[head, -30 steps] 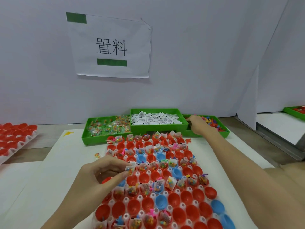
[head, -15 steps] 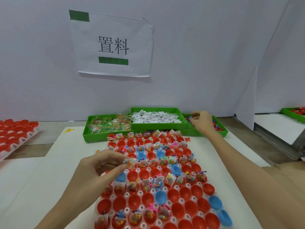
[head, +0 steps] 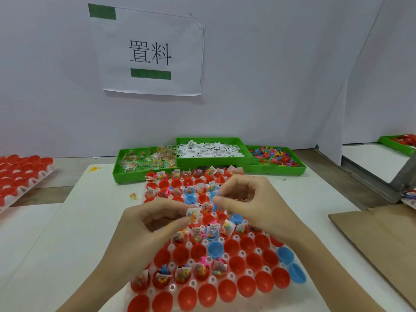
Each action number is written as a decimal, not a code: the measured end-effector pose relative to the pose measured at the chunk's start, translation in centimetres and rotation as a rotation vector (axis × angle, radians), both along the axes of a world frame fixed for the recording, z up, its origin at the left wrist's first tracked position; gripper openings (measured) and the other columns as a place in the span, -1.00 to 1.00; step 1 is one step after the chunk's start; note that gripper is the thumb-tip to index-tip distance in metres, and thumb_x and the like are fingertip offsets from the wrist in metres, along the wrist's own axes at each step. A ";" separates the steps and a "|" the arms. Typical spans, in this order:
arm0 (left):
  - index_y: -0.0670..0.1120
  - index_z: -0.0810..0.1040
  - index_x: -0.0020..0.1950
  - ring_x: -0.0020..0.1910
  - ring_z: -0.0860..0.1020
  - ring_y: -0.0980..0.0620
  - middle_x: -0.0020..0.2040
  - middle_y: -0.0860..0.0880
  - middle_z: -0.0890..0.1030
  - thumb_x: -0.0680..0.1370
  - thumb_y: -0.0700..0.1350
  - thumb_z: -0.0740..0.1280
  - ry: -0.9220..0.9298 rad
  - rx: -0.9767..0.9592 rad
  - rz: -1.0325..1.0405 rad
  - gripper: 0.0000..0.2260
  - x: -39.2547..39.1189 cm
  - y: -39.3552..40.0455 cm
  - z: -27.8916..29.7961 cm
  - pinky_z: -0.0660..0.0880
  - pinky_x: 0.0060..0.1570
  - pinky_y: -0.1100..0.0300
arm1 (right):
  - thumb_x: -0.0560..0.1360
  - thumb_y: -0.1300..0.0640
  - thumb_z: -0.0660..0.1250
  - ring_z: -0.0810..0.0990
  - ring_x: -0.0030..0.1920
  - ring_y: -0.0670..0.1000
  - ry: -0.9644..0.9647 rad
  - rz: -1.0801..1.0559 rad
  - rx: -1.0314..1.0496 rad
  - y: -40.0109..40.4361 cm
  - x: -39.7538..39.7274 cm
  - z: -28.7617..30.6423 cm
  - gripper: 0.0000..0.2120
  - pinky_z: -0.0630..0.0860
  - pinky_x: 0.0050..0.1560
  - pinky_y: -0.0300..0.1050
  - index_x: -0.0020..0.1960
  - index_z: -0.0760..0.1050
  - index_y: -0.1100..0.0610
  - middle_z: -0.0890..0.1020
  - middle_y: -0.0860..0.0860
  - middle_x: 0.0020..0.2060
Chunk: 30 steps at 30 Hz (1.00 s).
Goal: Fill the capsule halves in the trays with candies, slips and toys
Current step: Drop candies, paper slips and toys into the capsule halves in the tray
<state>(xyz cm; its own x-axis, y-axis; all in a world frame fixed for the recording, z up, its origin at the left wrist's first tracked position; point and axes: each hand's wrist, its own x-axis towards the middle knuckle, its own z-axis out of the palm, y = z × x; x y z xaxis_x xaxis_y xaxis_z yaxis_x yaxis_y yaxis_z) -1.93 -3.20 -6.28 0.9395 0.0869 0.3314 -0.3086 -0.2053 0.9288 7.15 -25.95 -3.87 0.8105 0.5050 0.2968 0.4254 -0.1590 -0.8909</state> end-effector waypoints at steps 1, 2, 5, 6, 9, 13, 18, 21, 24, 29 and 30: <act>0.09 0.77 -0.03 -0.06 0.74 0.01 -0.08 -0.01 0.76 0.41 -0.13 0.56 0.004 0.002 -0.018 -0.81 -0.2 -0.3 0.0 0.64 -0.02 0.26 | 0.46 0.06 0.57 0.72 -0.20 0.00 0.010 0.032 0.008 0.4 -0.6 -0.1 -0.88 0.63 -0.12 -0.21 -0.11 0.67 0.06 0.73 0.03 -0.21; 0.09 0.77 -0.02 -0.05 0.74 0.01 -0.07 0.00 0.77 0.42 -0.13 0.56 0.005 0.002 -0.037 -0.81 -0.3 -0.6 0.0 0.64 -0.02 0.26 | 0.46 0.07 0.58 0.73 -0.20 0.01 0.014 0.052 0.015 0.8 -1.1 -0.2 -0.88 0.64 -0.12 -0.19 -0.10 0.66 0.07 0.74 0.04 -0.21; 0.10 0.76 -0.04 -0.05 0.74 0.02 -0.07 0.01 0.76 0.42 -0.12 0.55 -0.004 0.024 -0.044 -0.83 -0.5 -1.2 0.1 0.64 -0.02 0.27 | 0.45 0.08 0.58 0.75 -0.19 0.05 -0.006 0.071 0.011 1.2 -1.6 -0.4 -0.85 0.67 -0.11 -0.13 -0.07 0.67 0.12 0.75 0.05 -0.19; 0.09 0.76 -0.06 -0.07 0.73 0.02 -0.09 0.01 0.76 0.41 -0.12 0.55 -0.001 0.035 -0.032 -0.84 -0.5 -1.3 0.1 0.64 -0.03 0.28 | 0.45 0.09 0.58 0.75 -0.20 0.06 -0.011 0.061 0.018 1.2 -1.6 -0.5 -0.85 0.68 -0.11 -0.13 -0.07 0.68 0.14 0.75 0.05 -0.19; 0.06 0.77 -0.11 -0.11 0.73 0.02 -0.12 -0.02 0.76 0.40 -0.15 0.56 0.022 0.042 -0.010 -0.87 -0.3 -1.3 0.0 0.63 -0.06 0.30 | 0.46 0.17 0.57 0.75 -0.23 0.05 0.020 -0.011 0.093 0.7 -1.4 -0.7 -0.92 0.65 -0.13 -0.20 -0.10 0.70 0.15 0.75 0.07 -0.23; 0.04 0.76 -0.11 -0.10 0.73 0.00 -0.12 -0.03 0.75 0.40 -0.16 0.57 0.029 0.063 -0.036 -0.87 -0.3 -1.3 0.1 0.63 -0.06 0.30 | 0.47 0.13 0.56 0.76 -0.16 0.02 0.048 -0.040 0.073 0.2 -1.2 -1.0 -0.96 0.64 -0.08 -0.23 -0.09 0.74 0.08 0.76 0.02 -0.20; 0.09 0.75 -0.09 -0.10 0.73 0.03 -0.13 0.02 0.75 0.40 -0.09 0.55 0.006 0.088 -0.021 -0.88 -0.3 -1.5 0.0 0.63 -0.07 0.30 | 0.50 0.12 0.53 0.76 -0.14 -0.02 0.013 0.074 0.012 0.8 -1.8 -1.2 -0.92 0.65 -0.05 -0.22 -0.01 0.75 0.06 0.76 -0.03 -0.18; 0.07 0.75 -0.10 -0.12 0.73 0.01 -0.15 0.00 0.75 0.39 -0.07 0.57 0.005 0.080 0.011 -0.88 -0.3 -1.7 -0.1 0.64 -0.08 0.28 | 0.52 0.08 0.51 0.75 -0.09 -0.04 0.012 0.095 -0.022 0.2 -1.8 -0.7 -0.89 0.66 0.01 -0.19 0.03 0.74 0.06 0.76 -0.04 -0.14; 0.05 0.75 -0.11 -0.14 0.74 -0.01 -0.16 -0.01 0.75 0.40 -0.11 0.60 0.008 0.098 -0.006 -0.88 -0.2 -2.3 -0.1 0.65 -0.10 0.24 | 0.47 0.11 0.56 0.74 -0.04 -0.07 -0.004 0.131 -0.127 -0.7 -1.7 -0.1 -0.86 0.65 0.04 -0.19 0.03 0.73 0.04 0.75 -0.08 -0.09; 0.08 0.74 -0.16 -0.16 0.71 0.08 -0.21 0.12 0.73 0.41 -0.07 0.61 0.014 0.270 -0.099 -0.91 0.3 -4.0 0.2 0.63 -0.12 0.27 | 0.47 0.13 0.56 0.73 -0.10 -0.07 -0.005 0.202 -0.314 -2.9 -1.3 1.0 -0.89 0.62 -0.06 -0.28 -0.02 0.72 0.03 0.74 -0.09 -0.15; 0.11 0.74 -0.17 -0.14 0.68 0.13 -0.22 0.19 0.71 0.41 -0.03 0.61 -0.003 0.363 -0.093 -0.91 0.5 -4.4 0.2 0.59 -0.11 0.32 | 0.47 0.13 0.56 0.73 -0.10 -0.06 0.017 0.218 -0.348 -3.3 -1.3 1.2 -0.89 0.62 -0.07 -0.28 -0.02 0.72 0.02 0.74 -0.09 -0.16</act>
<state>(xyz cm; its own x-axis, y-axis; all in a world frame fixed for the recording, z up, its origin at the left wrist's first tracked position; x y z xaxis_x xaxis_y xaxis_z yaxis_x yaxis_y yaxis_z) -1.45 -7.62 -6.04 0.9367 -0.1227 0.3281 -0.3445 -0.4922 0.7995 5.89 -29.28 -2.67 0.6763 0.7337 0.0655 0.4683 -0.3597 -0.8070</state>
